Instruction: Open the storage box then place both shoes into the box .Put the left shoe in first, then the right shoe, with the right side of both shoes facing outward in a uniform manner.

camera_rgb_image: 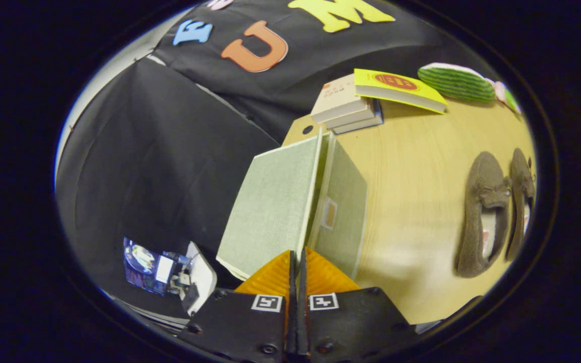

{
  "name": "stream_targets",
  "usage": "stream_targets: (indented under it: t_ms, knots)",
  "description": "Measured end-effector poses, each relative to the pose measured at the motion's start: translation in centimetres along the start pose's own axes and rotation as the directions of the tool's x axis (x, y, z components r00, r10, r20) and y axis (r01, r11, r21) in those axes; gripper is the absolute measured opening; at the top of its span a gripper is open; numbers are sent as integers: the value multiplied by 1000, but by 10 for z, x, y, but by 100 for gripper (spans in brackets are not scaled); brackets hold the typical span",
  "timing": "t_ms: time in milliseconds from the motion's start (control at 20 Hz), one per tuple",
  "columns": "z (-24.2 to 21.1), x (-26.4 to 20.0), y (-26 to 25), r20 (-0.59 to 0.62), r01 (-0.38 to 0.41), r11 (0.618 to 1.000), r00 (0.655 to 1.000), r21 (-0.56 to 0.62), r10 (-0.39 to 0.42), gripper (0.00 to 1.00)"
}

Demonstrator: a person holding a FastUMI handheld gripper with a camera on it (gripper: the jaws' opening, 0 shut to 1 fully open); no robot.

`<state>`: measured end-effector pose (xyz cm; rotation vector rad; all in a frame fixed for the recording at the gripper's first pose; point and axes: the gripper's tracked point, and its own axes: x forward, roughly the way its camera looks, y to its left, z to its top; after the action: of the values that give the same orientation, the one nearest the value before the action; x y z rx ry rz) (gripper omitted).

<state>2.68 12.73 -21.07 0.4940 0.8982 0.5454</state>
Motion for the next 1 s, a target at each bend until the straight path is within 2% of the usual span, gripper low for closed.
stream_targets:
  t_ms: [200, 450, 600, 850, 950, 1000]
  knots:
    - [18, -13, 26, 42, -36, 999, 999, 27, 35, 6]
    - [43, -31, 95, 95, -119, 993, 988, 0, 119, 6]
    - [51, -29, 144, 123, -138, 983, 981, -118, 153, 6]
    - [37, 0, 219, 113, -162, 943, 973, -291, 202, 6]
    - [31, 13, 242, 107, -153, 914, 972, -377, 207, 9]
    - [31, 19, 250, 113, -139, 896, 972, -422, 204, 17]
